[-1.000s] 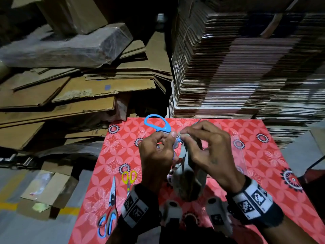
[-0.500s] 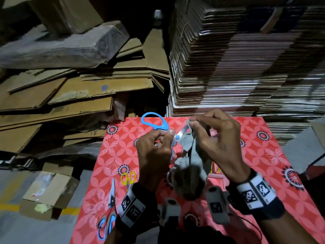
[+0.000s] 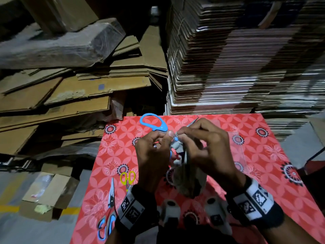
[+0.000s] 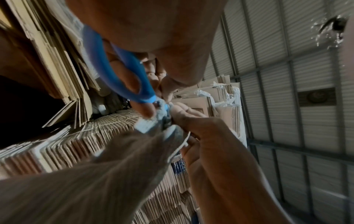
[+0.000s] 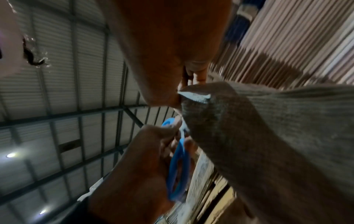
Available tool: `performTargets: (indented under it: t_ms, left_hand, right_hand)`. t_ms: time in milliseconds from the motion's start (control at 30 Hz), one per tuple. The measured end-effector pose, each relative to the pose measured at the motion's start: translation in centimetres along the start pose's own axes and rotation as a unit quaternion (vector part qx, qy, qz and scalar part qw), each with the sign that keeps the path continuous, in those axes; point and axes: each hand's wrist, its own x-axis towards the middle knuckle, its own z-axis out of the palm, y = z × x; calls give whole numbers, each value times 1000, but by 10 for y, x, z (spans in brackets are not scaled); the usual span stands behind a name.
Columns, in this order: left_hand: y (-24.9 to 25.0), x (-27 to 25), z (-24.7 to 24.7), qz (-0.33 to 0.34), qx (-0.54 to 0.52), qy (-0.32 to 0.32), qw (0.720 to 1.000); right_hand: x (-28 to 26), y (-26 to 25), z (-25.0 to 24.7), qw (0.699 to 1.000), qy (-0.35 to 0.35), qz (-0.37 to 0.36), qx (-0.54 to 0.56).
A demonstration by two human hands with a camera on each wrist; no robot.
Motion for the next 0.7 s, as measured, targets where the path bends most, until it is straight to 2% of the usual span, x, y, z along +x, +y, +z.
performTargets:
  t_ms: [133, 167, 300, 467, 567, 700]
  left_hand:
    - [5, 1, 3, -13, -26, 0, 1000]
    - [7, 1, 3, -21, -39, 2, 999]
    - [4, -1, 1, -16, -23, 0, 1000]
    - [4, 0, 1, 41, 20, 21, 999]
    - [2, -4, 0, 62, 29, 44, 997]
    - [10, -6, 1, 56, -4, 52, 997]
  right_hand:
    - [19, 11, -15, 997, 82, 12, -6]
    - [17, 6, -12, 996, 83, 19, -10]
    - [0, -7, 2, 1000, 1, -3, -21]
    - [19, 4, -15, 998, 55, 15, -21]
    - [4, -8, -3, 998, 38, 10, -39]
    - [5, -12, -16, 998, 62, 3, 3]
